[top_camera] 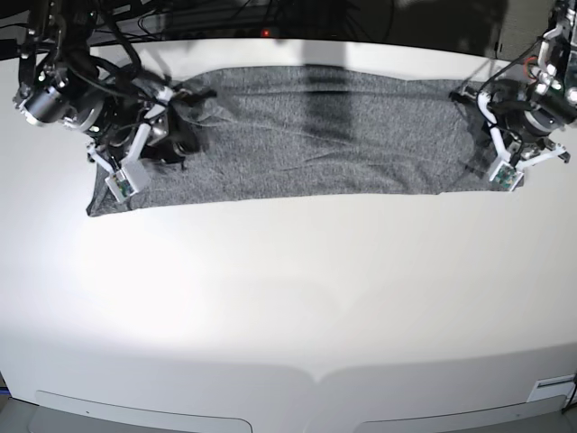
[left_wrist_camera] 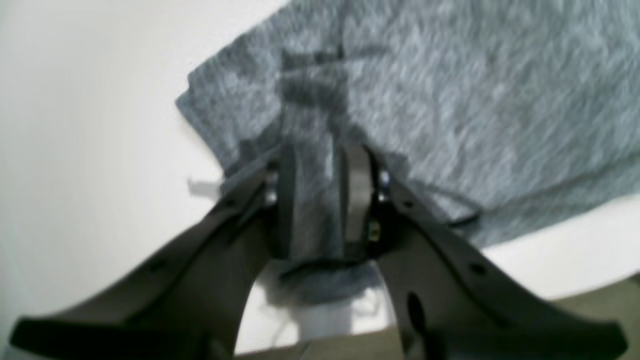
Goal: Fold the T-shirt properly
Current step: 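Lower the folded edge onto the shirt and open both grippers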
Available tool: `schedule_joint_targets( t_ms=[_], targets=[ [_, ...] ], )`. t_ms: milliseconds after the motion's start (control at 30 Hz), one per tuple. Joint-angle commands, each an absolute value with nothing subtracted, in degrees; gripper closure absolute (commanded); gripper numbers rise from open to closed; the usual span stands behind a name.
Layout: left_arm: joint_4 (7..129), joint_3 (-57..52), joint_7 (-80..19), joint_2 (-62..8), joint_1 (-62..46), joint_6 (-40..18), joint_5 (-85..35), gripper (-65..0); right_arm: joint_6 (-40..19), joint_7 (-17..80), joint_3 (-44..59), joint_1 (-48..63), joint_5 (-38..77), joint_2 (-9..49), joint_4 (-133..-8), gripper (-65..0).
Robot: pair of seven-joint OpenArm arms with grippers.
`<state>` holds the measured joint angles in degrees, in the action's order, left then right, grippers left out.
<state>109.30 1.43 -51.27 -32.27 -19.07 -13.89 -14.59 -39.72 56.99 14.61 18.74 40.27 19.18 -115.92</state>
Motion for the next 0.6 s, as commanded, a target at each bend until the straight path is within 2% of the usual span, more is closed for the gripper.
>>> schedule_joint_targets(
  t_ms=[0,100,233,333,567],
  targets=[
    [110.34,1.06,-50.13,-31.77,-18.9,-13.89,-14.7,-15.5,-40.0,55.9,14.98,18.44,40.73,18.83,-116.44,-16.1],
    [110.34,1.06,-49.54,-27.73,-18.92,-13.91,-14.35,-15.5,-40.0,55.48,14.98,18.41,38.2,15.57,-114.93,-16.1],
    [110.24,1.06,-48.25,-23.53,-18.92,-13.96,-12.43,-15.5,-40.0,47.77,14.98,17.76,26.63,12.49,-107.57,-16.1],
    [110.24,1.06,-48.29,-21.5,-18.94,-13.89,-8.23,-15.5,-40.0,47.05,14.9,15.97,25.89,11.88,-101.36,-16.1],
    [105.45,1.08,-45.91,-21.1,-18.85,-13.82,-7.49,-15.5,-40.0,47.86,14.87,11.51,25.47,11.9,-93.97,-16.1]
  ],
)
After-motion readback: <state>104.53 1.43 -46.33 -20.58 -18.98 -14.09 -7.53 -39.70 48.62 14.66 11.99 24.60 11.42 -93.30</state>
